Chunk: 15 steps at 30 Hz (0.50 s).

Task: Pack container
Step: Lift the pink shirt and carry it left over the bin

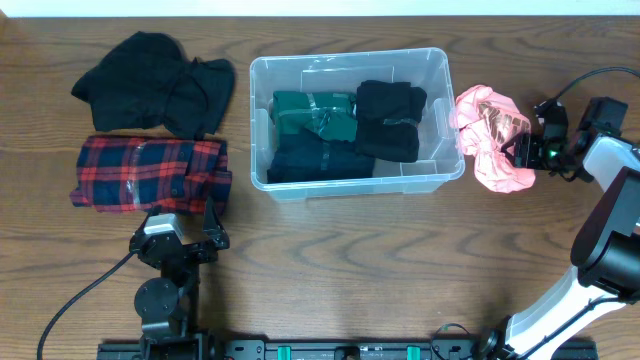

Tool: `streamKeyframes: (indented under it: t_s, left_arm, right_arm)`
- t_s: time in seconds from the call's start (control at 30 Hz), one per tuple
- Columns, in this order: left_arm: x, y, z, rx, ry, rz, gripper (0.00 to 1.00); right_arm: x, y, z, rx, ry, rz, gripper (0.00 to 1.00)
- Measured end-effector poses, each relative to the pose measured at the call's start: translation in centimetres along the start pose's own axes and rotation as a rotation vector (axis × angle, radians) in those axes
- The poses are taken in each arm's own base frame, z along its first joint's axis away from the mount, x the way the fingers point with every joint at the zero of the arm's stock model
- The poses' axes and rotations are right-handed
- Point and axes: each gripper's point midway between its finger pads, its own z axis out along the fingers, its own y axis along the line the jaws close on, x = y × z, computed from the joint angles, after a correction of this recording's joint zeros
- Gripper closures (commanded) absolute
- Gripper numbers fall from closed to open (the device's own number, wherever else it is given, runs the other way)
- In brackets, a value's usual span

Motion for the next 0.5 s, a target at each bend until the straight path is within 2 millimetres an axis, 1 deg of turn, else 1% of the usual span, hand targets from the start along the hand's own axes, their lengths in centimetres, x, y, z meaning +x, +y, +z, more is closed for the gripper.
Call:
streamKeyframes:
  t_s: [0.03, 0.1, 0.13, 0.37, 0.43, 0.5]
  left_arm:
    - [0.0, 0.0, 0.0, 0.0, 0.0, 0.0, 0.02]
    - [0.0, 0.0, 0.0, 0.0, 0.0, 0.0, 0.02]
    - [0.0, 0.0, 0.0, 0.0, 0.0, 0.0, 0.02]
    - [0.0, 0.0, 0.0, 0.0, 0.0, 0.0, 0.02]
    - [0.0, 0.0, 0.0, 0.0, 0.0, 0.0, 0.02]
    - [0.0, 0.0, 0.0, 0.0, 0.0, 0.0, 0.02]
  right_arm:
    - [0.1, 0.2, 0.0, -0.013, -0.001, 0.01, 0.79]
    - [0.0, 0.7, 0.0, -0.038, -0.009, 0.027, 0.97]
    - [-0.2, 0.7, -0.1, -0.04, -0.015, 0.035, 0.99]
    - [-0.3, 0.8, -0.5, -0.04, -0.006, 0.097, 0.99]
    - [-0.4, 1.0, -0.9, -0.045, 0.002, 0.119, 0.99]
    - [-1.2, 1.4, -1.8, -0.055, -0.013, 0.133, 0.99]
